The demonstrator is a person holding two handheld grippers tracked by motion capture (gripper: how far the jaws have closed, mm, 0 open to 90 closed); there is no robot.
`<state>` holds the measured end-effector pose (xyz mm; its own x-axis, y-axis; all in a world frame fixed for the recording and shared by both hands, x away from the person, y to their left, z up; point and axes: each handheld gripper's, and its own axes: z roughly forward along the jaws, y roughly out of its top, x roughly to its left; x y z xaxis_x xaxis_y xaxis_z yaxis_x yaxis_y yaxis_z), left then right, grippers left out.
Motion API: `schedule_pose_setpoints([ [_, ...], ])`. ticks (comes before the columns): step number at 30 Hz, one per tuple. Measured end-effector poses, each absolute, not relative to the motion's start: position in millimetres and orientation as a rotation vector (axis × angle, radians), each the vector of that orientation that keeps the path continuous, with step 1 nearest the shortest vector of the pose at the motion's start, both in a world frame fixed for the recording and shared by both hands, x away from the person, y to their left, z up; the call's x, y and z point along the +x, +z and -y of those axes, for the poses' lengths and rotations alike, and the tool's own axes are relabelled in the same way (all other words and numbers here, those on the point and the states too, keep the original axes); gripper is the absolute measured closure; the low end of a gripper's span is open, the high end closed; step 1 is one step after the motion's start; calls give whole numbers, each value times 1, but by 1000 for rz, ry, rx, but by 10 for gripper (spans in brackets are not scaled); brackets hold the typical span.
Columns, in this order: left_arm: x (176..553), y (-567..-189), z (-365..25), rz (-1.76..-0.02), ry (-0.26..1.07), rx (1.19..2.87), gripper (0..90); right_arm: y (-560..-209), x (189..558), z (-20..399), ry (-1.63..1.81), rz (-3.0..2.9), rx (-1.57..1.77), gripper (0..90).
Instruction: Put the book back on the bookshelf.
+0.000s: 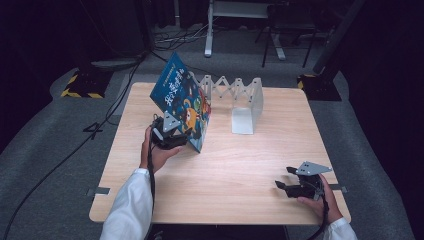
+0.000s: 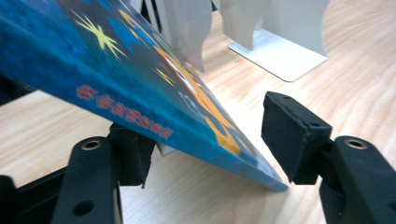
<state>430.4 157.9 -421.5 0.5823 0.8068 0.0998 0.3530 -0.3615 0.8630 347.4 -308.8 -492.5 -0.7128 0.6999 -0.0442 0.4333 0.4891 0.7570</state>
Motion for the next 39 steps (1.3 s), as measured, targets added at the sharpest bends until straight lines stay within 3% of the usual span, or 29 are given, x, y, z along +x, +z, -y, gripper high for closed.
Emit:
schedule_pose_setpoints([
  [20,397,-428,-190,-906,624,2045,268,-473,332,307,953,-2372,908,248],
  [39,346,-444,-207,-763,647,2277,198,-466,327,298,888,-2378,870,242],
])
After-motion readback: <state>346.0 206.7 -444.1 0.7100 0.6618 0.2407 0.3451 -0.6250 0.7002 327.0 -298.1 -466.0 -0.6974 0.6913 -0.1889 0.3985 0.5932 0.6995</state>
